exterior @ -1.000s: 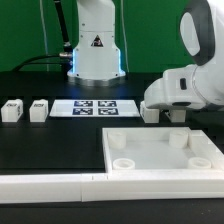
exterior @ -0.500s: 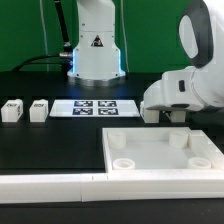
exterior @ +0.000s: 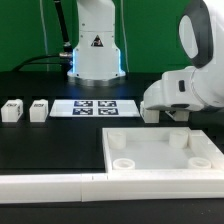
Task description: Assemble square table
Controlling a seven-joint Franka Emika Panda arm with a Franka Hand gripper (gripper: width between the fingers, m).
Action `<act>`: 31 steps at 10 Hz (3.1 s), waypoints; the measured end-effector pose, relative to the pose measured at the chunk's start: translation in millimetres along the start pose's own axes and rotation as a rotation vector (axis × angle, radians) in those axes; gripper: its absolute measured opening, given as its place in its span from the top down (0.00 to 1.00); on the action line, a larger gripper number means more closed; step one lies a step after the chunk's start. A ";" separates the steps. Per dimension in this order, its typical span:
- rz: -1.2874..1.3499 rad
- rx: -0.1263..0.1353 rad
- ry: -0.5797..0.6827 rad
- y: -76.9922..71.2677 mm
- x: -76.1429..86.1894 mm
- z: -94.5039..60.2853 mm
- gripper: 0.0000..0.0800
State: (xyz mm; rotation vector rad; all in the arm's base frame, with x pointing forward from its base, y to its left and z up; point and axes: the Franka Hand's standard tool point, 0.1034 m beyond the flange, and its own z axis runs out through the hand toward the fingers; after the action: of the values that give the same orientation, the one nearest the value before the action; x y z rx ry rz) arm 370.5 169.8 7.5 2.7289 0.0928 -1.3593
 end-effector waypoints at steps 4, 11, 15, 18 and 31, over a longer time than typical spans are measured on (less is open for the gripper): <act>-0.014 0.010 0.000 16.2 -21.1 -50.0 0.64; -0.049 0.063 0.387 47.4 -43.9 -132.4 0.64; -0.083 0.067 0.617 72.0 -41.5 -195.0 0.64; -0.079 0.085 0.797 72.5 -35.1 -204.6 0.64; -0.070 0.105 1.467 90.2 45.7 -258.8 0.64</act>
Offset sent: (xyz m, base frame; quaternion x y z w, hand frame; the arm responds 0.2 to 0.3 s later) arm 0.0437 -0.0266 0.0881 0.0145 -0.0115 -0.0225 0.9996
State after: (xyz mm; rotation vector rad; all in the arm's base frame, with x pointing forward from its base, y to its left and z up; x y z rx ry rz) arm 611.8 109.0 131.0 3.1064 0.1944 0.8572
